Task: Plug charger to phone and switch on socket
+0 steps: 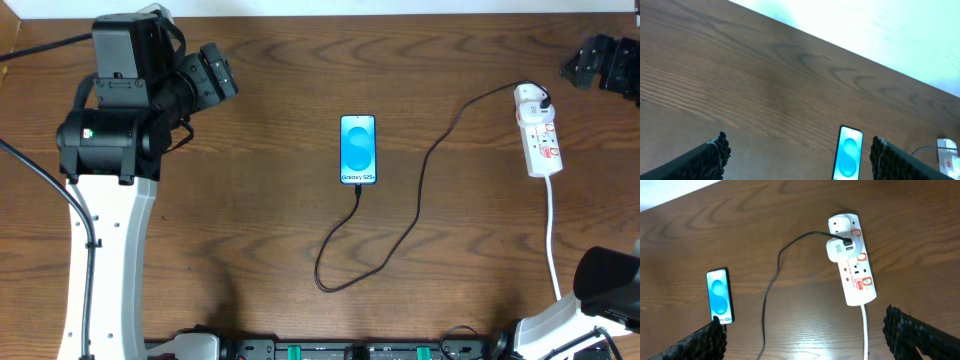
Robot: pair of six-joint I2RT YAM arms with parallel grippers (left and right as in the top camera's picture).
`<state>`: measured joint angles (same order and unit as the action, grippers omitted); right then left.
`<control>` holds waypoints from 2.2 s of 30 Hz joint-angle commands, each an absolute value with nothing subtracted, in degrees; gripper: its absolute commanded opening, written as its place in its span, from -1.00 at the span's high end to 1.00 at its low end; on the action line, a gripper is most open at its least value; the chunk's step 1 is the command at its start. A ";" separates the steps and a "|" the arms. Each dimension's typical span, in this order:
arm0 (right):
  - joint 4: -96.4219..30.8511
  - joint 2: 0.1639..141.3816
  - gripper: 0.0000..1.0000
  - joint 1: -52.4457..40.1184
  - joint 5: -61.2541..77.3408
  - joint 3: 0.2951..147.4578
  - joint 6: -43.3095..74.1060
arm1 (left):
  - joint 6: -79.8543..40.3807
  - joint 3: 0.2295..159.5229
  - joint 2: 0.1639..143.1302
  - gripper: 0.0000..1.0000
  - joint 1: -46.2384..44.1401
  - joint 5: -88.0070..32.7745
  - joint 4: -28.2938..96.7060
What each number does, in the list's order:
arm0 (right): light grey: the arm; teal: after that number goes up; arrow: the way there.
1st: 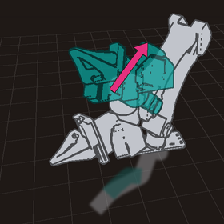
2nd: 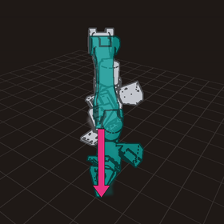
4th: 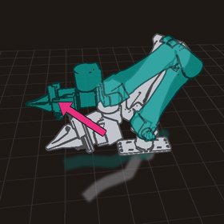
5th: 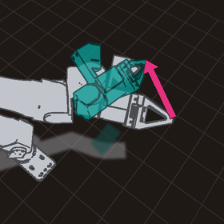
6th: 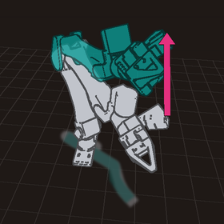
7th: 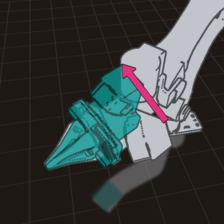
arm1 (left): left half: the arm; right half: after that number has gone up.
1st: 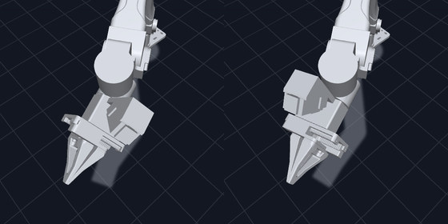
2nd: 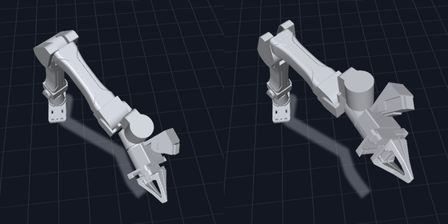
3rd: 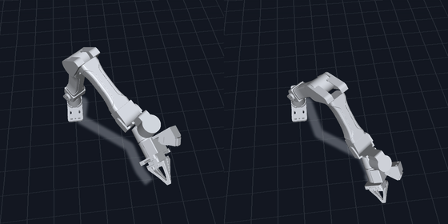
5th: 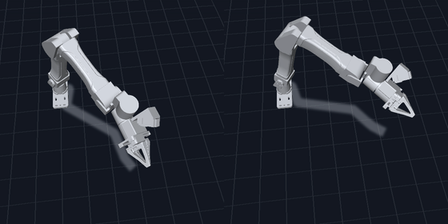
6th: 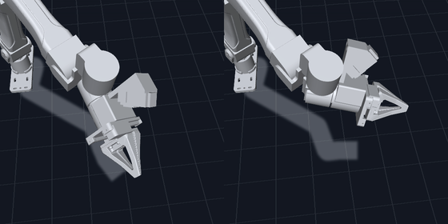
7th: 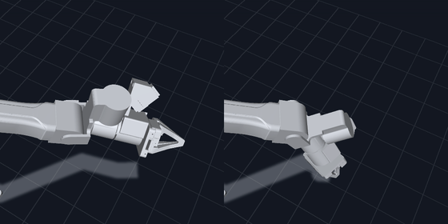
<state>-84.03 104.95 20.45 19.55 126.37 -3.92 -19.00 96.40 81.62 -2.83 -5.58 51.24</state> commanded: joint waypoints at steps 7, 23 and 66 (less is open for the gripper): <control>-84.05 104.71 -0.98 20.25 19.59 126.96 -3.27 | -17.78 96.97 81.60 -0.82 -2.63 -4.43 51.44; -84.05 104.71 -0.98 20.25 19.59 126.96 -3.27 | -17.63 95.22 80.99 -0.82 -2.70 -0.36 53.12; -84.05 104.71 -0.98 20.25 19.59 126.96 -3.27 | -17.82 0.25 9.02 -0.82 0.10 6.20 -31.99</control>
